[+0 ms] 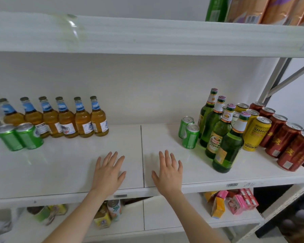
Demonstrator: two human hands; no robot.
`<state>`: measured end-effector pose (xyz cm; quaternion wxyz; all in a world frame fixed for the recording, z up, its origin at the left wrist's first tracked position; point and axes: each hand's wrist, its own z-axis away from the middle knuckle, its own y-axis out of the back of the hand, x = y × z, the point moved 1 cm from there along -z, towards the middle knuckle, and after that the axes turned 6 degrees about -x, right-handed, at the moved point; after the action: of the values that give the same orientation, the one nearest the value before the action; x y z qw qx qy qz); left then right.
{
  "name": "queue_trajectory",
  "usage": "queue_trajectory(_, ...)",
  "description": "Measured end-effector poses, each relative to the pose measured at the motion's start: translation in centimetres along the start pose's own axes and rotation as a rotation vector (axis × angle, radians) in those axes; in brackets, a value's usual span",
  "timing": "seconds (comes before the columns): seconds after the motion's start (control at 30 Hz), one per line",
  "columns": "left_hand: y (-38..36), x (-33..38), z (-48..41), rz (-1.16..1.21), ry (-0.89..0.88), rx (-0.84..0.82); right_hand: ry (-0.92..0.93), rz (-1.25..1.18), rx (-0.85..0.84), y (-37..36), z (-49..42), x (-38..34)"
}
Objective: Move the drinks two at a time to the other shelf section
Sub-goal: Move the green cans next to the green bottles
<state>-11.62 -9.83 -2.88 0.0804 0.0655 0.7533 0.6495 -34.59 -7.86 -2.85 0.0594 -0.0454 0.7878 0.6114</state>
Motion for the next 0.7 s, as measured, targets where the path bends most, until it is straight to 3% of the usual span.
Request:
queue_trajectory(0.4,1.5,-11.3,5.7,-0.082,-0.025,0.066,0.044,-0.065,-0.033,0.0,2.7,-12.3)
queue_trajectory(0.7,1.2,-19.6,3.6,-0.141,-0.014,0.106,0.047,-0.013,-0.007,-2.8,-0.9,-21.8)
